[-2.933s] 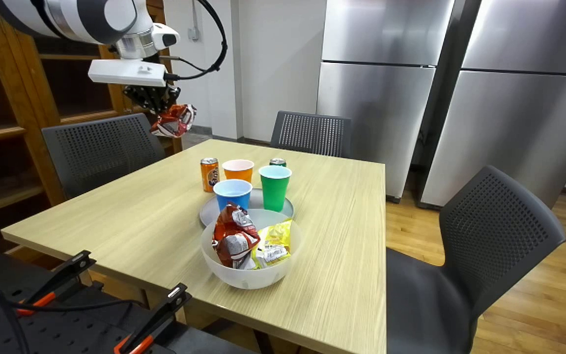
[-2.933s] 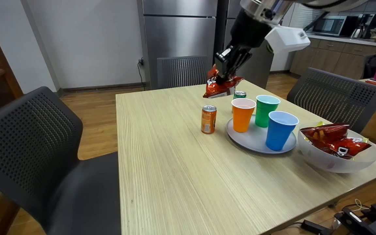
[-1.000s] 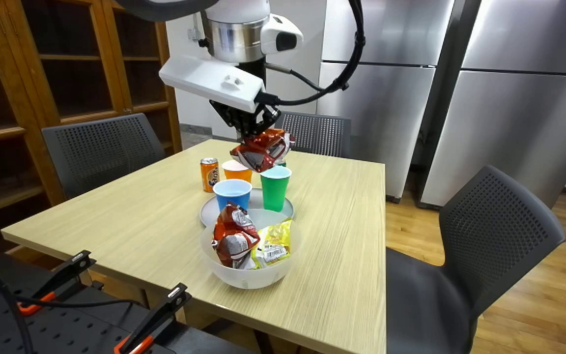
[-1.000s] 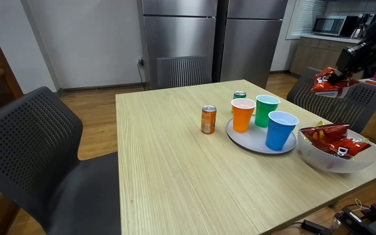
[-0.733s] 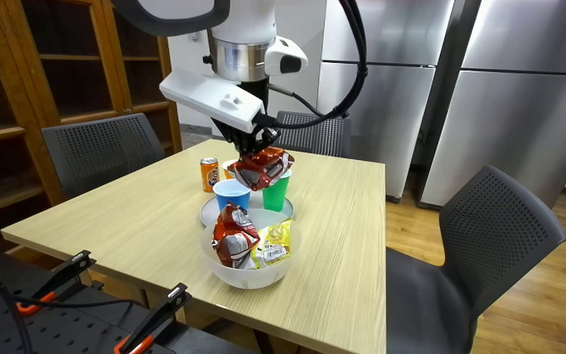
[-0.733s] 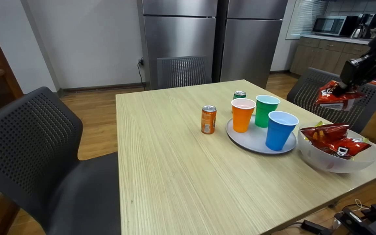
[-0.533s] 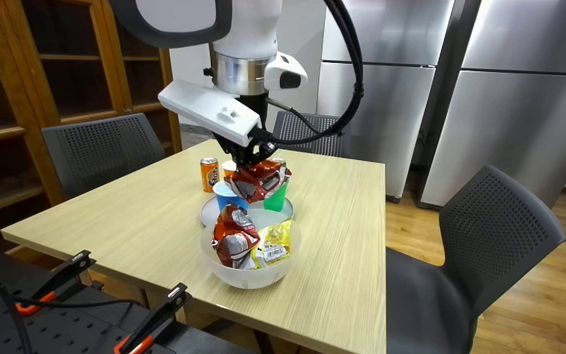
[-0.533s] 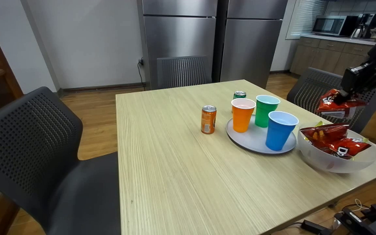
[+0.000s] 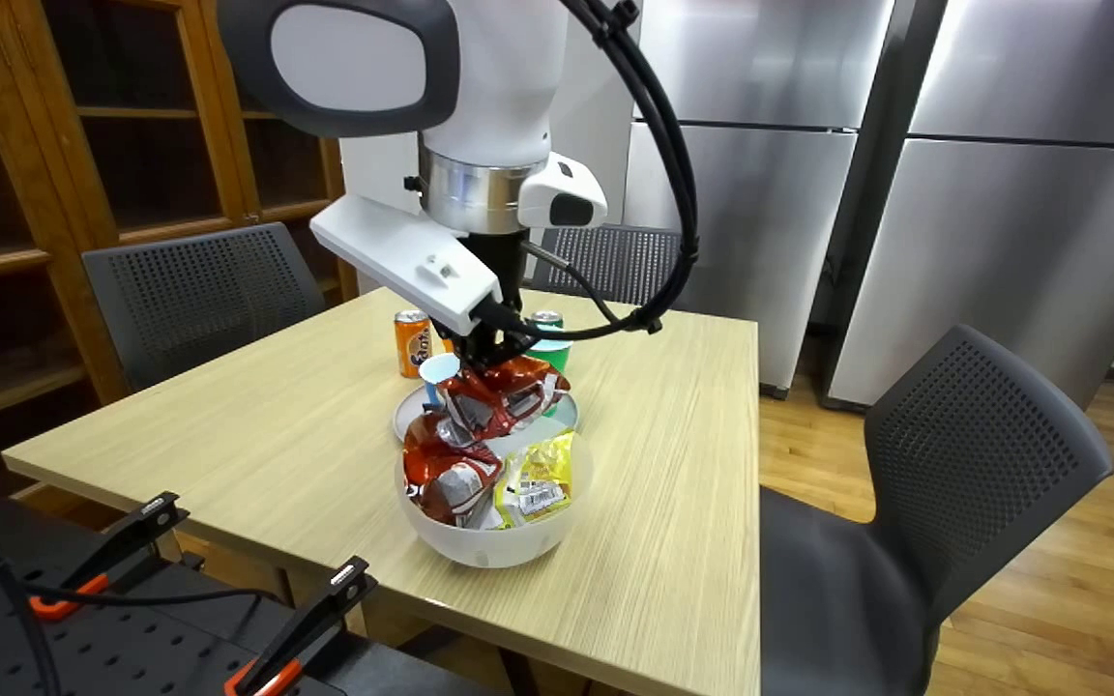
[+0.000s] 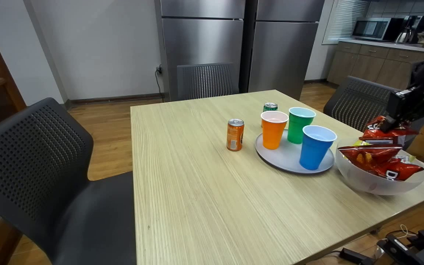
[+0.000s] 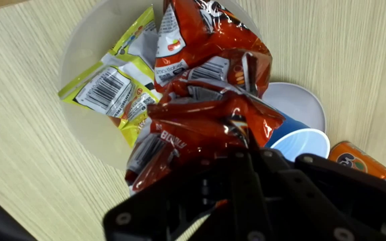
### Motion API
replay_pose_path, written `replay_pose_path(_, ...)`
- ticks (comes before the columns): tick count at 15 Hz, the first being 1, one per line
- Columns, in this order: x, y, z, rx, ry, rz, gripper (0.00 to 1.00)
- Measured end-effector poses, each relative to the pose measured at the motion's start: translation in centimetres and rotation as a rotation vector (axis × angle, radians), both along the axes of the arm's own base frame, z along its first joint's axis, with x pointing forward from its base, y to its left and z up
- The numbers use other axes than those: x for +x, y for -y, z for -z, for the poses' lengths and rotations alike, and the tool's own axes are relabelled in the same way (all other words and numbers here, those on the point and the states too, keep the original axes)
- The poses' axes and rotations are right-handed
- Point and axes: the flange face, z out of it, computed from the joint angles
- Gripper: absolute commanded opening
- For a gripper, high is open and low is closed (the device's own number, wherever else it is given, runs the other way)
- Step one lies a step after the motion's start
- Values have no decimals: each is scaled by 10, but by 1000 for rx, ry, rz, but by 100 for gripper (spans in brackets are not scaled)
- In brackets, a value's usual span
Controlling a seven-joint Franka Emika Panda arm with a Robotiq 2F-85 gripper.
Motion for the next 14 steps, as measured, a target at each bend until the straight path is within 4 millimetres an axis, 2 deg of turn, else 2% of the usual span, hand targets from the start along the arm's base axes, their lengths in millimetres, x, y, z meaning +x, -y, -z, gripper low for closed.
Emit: replay_pose_path(14,-15,14,19,53,-46,116,0)
